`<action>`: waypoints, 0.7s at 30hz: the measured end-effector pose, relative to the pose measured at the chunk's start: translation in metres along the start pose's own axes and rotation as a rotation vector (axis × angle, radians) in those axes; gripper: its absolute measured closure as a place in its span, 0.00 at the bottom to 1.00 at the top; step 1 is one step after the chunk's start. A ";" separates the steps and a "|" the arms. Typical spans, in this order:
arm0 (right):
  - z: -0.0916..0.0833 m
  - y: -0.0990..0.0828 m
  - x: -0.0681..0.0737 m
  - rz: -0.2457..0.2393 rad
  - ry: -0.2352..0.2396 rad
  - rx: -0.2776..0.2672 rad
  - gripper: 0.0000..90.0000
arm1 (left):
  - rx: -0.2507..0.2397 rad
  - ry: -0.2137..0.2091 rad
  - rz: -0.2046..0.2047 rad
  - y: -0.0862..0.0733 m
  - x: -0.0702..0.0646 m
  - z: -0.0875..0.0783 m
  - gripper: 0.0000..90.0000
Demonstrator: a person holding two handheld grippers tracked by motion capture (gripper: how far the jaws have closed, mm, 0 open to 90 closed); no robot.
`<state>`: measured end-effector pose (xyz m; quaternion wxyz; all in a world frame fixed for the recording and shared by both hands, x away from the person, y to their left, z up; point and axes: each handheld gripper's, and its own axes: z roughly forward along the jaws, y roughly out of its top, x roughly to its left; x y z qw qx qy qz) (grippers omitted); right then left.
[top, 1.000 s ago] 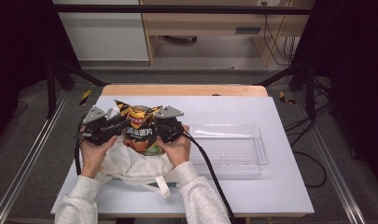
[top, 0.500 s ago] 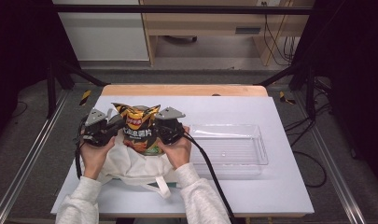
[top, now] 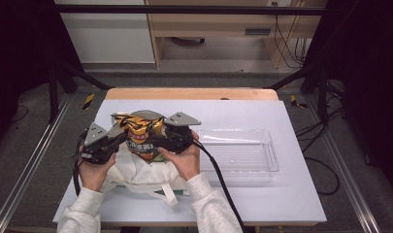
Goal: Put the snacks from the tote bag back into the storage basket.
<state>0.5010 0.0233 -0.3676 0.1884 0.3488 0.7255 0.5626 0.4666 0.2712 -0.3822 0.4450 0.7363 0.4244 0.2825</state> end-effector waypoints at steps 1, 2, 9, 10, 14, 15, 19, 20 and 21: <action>0.000 0.001 0.002 0.001 0.004 -0.007 0.42 | -0.001 0.002 0.003 -0.001 -0.001 -0.002 1.00; -0.001 0.001 0.003 0.003 0.010 -0.014 0.42 | -0.001 0.002 0.002 -0.002 -0.001 -0.003 1.00; -0.002 0.004 0.005 0.010 0.007 -0.011 0.63 | -0.001 0.001 0.003 -0.005 -0.004 -0.004 1.00; -0.002 0.004 0.004 0.005 -0.004 -0.007 0.69 | -0.003 -0.003 -0.002 -0.005 -0.004 -0.003 1.00; -0.004 0.005 0.001 0.007 -0.018 0.019 0.87 | -0.005 -0.017 -0.014 -0.004 -0.002 -0.003 1.00; -0.004 0.005 0.002 0.000 -0.023 0.016 0.90 | -0.005 -0.017 -0.014 -0.004 -0.002 -0.003 1.00; -0.004 0.006 0.007 -0.033 -0.045 0.027 0.98 | -0.019 -0.008 -0.021 -0.002 0.000 -0.005 0.96; -0.004 0.006 0.008 -0.039 -0.044 0.029 0.98 | -0.036 -0.004 -0.031 -0.002 0.002 -0.006 0.91; -0.005 0.006 0.008 -0.035 -0.040 0.033 0.98 | -0.042 -0.001 -0.036 0.000 0.003 -0.007 0.86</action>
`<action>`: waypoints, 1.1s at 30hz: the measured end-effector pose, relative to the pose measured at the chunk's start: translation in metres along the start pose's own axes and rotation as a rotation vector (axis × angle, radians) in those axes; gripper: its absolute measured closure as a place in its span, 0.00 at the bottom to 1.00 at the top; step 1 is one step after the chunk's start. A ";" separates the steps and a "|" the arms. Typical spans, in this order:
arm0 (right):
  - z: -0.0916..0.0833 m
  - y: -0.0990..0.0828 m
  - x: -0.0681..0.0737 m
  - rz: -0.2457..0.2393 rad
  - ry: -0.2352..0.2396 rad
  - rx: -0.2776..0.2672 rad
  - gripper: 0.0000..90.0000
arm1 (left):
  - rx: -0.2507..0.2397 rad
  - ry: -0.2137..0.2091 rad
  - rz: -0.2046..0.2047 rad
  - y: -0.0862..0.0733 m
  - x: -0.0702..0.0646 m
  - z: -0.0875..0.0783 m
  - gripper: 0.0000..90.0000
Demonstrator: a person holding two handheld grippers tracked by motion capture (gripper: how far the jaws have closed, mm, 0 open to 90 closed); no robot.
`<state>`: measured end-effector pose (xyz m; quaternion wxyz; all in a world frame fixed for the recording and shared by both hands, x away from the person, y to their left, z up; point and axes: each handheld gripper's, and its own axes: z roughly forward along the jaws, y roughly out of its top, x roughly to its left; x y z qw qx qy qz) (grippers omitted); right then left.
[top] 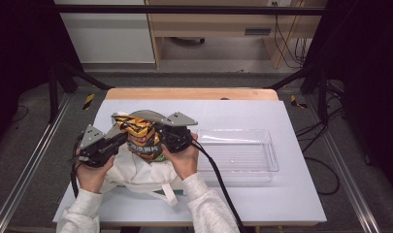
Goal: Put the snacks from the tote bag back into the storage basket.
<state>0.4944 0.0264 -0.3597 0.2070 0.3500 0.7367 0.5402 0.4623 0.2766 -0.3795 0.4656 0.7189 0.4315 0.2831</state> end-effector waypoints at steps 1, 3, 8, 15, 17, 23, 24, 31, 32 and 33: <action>0.000 0.000 0.000 -0.001 0.001 -0.001 0.98 | -0.011 0.010 -0.007 0.002 0.001 -0.001 0.82; -0.001 0.000 0.000 -0.007 0.005 0.002 0.99 | -0.040 0.026 -0.015 0.005 0.004 -0.003 0.69; -0.003 -0.002 0.001 -0.021 0.011 -0.004 0.99 | -0.090 0.005 -0.040 0.012 0.010 -0.006 0.56; -0.004 -0.003 0.003 -0.036 0.017 -0.007 0.99 | -0.144 -0.021 -0.031 0.024 0.008 -0.008 0.46; -0.004 -0.004 0.004 -0.045 0.016 -0.008 0.99 | -0.150 -0.028 -0.042 0.027 0.010 -0.006 0.45; -0.006 -0.006 0.003 -0.046 0.026 -0.005 0.99 | -0.106 -0.046 -0.054 0.028 0.016 0.006 0.38; -0.006 -0.006 0.004 -0.048 0.025 -0.003 0.99 | -0.094 -0.058 -0.058 0.027 0.017 0.009 0.37; -0.005 -0.006 0.004 -0.057 0.019 -0.005 0.98 | -0.069 -0.122 -0.071 0.022 0.017 0.016 0.54; -0.004 -0.006 0.004 -0.058 0.009 -0.006 0.98 | -0.063 -0.121 -0.073 0.021 0.016 0.016 0.57; -0.004 -0.006 0.004 -0.054 0.005 -0.006 0.98 | -0.054 -0.125 -0.081 0.020 0.015 0.017 0.61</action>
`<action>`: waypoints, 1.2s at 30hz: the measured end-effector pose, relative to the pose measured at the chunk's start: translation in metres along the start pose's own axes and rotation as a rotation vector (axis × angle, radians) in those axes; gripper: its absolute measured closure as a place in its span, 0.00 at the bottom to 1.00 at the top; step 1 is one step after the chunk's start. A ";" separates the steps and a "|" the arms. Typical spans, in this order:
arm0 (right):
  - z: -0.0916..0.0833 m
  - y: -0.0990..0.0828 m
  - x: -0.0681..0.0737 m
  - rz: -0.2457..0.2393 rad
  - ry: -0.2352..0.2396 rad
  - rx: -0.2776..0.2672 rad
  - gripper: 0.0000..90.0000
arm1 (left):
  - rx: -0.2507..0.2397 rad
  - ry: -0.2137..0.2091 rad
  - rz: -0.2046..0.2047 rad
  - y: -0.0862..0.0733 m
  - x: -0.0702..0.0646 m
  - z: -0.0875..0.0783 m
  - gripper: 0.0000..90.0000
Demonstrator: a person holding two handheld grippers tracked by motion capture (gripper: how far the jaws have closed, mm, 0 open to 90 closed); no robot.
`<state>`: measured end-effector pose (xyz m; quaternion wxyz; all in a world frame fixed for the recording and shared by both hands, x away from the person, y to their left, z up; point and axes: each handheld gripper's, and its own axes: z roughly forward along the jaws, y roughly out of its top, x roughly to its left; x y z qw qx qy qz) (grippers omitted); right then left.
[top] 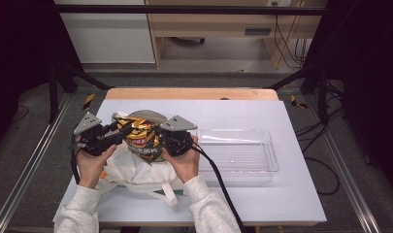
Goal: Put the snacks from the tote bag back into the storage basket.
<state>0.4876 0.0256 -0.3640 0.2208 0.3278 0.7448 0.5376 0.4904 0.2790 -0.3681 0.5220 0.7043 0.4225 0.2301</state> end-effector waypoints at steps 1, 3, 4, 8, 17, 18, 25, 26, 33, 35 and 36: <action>0.001 0.000 0.000 0.007 -0.005 -0.001 0.98 | 0.006 0.002 -0.007 0.000 -0.001 0.000 0.65; 0.002 0.000 0.001 0.006 -0.012 -0.002 0.98 | 0.021 0.013 -0.011 0.000 -0.003 0.000 0.72; 0.002 0.000 0.002 0.005 -0.015 0.000 0.97 | 0.024 0.022 -0.008 -0.001 -0.004 -0.001 0.75; 0.001 0.000 0.003 0.011 -0.011 -0.002 0.96 | 0.031 0.046 -0.025 -0.001 -0.007 -0.002 0.89; 0.001 -0.004 0.008 0.026 0.002 0.002 0.78 | 0.032 0.114 -0.041 -0.002 -0.015 -0.003 0.98; 0.001 -0.005 0.009 0.026 0.001 0.001 0.83 | 0.032 0.117 -0.041 -0.002 -0.016 -0.003 0.98; -0.008 0.000 0.004 0.057 0.011 0.013 1.00 | 0.014 0.105 -0.043 0.003 -0.024 -0.009 0.98; -0.010 0.001 0.003 0.056 0.014 0.012 1.00 | 0.010 0.104 -0.041 0.004 -0.026 -0.010 0.98; -0.025 0.010 -0.001 0.059 0.032 -0.017 1.00 | -0.031 0.084 -0.035 0.016 -0.037 -0.022 0.98; -0.030 0.014 -0.002 0.064 0.040 -0.036 1.00 | -0.047 0.080 -0.031 0.019 -0.041 -0.027 0.98; -0.032 0.016 -0.002 0.060 0.044 -0.042 1.00 | -0.054 0.081 -0.030 0.021 -0.043 -0.029 0.98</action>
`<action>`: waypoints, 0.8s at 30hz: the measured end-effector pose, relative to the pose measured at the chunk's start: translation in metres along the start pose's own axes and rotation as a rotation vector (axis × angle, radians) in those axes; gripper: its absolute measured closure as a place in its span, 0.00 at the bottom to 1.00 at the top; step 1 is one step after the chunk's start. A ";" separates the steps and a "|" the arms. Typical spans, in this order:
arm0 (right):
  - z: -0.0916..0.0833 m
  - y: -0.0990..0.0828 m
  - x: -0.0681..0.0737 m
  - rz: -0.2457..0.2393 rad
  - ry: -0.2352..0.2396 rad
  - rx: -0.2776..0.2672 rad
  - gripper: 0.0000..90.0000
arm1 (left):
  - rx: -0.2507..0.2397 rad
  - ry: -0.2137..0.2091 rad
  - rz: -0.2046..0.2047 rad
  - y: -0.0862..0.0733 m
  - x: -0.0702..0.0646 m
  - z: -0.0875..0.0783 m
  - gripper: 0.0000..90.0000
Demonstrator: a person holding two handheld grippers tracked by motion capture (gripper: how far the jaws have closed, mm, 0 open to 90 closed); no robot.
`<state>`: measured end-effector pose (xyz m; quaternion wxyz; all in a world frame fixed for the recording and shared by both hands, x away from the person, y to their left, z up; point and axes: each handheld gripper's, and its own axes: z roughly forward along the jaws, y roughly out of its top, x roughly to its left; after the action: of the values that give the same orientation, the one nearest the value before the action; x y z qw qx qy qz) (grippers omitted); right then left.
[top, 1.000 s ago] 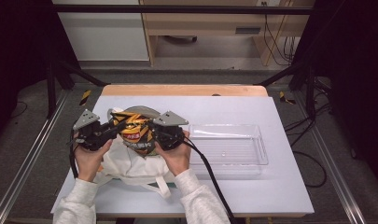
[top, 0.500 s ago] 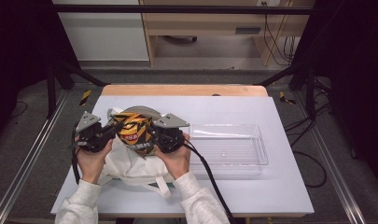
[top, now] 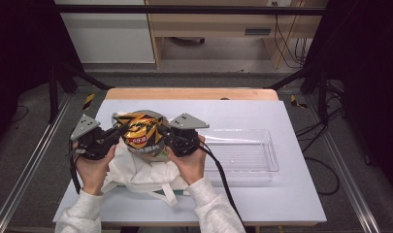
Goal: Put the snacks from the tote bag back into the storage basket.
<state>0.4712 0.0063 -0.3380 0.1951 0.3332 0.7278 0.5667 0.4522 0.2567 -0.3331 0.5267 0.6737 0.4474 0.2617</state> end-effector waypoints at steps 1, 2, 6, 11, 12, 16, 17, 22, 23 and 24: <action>-0.002 0.003 0.000 -0.002 0.001 -0.006 1.00 | -0.006 0.000 0.001 0.002 -0.002 -0.002 0.98; -0.004 0.005 0.001 -0.005 0.003 -0.010 1.00 | -0.011 0.000 0.002 0.004 -0.003 -0.004 0.98; -0.011 0.013 0.001 -0.010 0.017 -0.028 1.00 | -0.033 -0.003 0.004 0.010 -0.009 -0.012 0.98; -0.022 0.027 0.003 -0.030 0.032 -0.041 1.00 | -0.054 -0.011 -0.002 0.019 -0.015 -0.021 0.98; -0.024 0.030 0.003 -0.036 0.035 -0.042 1.00 | -0.057 -0.011 -0.001 0.020 -0.016 -0.022 0.98; -0.030 0.037 0.003 -0.048 0.035 -0.047 1.00 | -0.069 -0.011 0.005 0.026 -0.024 -0.025 0.98; -0.033 0.038 0.002 -0.055 0.034 -0.052 1.00 | -0.073 -0.010 0.009 0.028 -0.027 -0.026 0.98; -0.046 0.047 -0.002 -0.066 0.019 -0.064 1.00 | -0.087 -0.015 0.016 0.038 -0.041 -0.025 0.98; -0.049 0.048 -0.002 -0.069 0.010 -0.068 1.00 | -0.090 -0.013 0.023 0.040 -0.045 -0.024 0.98; -0.052 0.050 -0.004 -0.074 0.005 -0.069 1.00 | -0.092 -0.012 0.033 0.043 -0.049 -0.025 0.98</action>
<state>0.4523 -0.0260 -0.2760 0.2254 0.2974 0.7203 0.5847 0.4236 0.2238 -0.2788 0.5556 0.6575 0.4206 0.2865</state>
